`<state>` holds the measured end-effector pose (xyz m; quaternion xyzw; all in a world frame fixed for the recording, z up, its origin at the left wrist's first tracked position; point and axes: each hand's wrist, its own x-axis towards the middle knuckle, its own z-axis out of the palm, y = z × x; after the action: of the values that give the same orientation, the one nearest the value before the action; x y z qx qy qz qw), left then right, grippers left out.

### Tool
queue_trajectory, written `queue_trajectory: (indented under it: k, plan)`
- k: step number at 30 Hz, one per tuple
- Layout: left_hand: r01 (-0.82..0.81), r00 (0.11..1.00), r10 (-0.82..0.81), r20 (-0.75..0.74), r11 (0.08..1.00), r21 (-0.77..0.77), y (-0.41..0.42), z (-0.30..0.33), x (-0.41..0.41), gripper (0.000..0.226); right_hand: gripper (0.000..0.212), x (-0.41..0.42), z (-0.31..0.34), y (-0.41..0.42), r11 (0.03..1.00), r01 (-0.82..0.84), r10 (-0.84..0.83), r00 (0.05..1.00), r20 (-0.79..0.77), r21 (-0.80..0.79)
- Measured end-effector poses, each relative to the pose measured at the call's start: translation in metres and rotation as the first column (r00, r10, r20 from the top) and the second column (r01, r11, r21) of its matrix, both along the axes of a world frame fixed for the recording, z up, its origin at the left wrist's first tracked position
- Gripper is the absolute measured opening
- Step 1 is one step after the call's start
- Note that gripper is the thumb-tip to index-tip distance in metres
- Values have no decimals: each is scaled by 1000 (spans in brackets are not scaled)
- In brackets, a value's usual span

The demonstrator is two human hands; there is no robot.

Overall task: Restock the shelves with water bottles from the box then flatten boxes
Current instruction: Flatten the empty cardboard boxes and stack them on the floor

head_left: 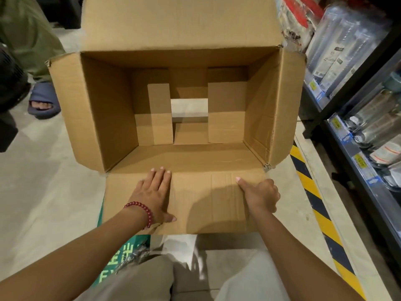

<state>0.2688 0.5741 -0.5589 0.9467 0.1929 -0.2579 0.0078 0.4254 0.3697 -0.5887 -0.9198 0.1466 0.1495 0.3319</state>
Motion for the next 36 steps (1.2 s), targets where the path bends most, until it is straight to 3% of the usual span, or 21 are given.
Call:
queue_trajectory:
  k: [6,10,13,16,21,26,29,32,36]
  plan:
    - [52,984,-47,173,998,-25,-8,34,-7,103,69,-11,-19,36,999,-22,22,1000,0,-28]
    - [46,806,-99,584,993,105,4,72,-1,98,55,-12,-19,34,992,-123,124,991,-55,28]
    - [-51,722,-92,686,981,185,13,102,12,97,52,-13,-13,23,973,-229,230,970,-76,13]
    - [-96,697,-96,711,969,225,19,131,28,98,51,-18,-15,8,934,-356,352,927,-129,-12]
    - [-124,718,-79,691,963,239,27,168,50,100,29,-21,-14,-11,877,-480,477,862,-172,24]
    - [-131,720,-85,689,958,255,24,191,74,101,42,-29,-20,-18,843,-522,481,840,-249,-131]
    - [-132,722,-69,688,963,236,23,194,85,110,16,-32,-19,-17,877,-475,459,871,-173,-66]
    - [-103,778,-51,626,973,206,22,183,88,129,15,-32,-22,-14,862,-507,498,852,-161,-13]
    - [-91,852,-20,523,979,184,15,156,81,135,17,-36,-23,-11,800,-598,580,753,-310,44]
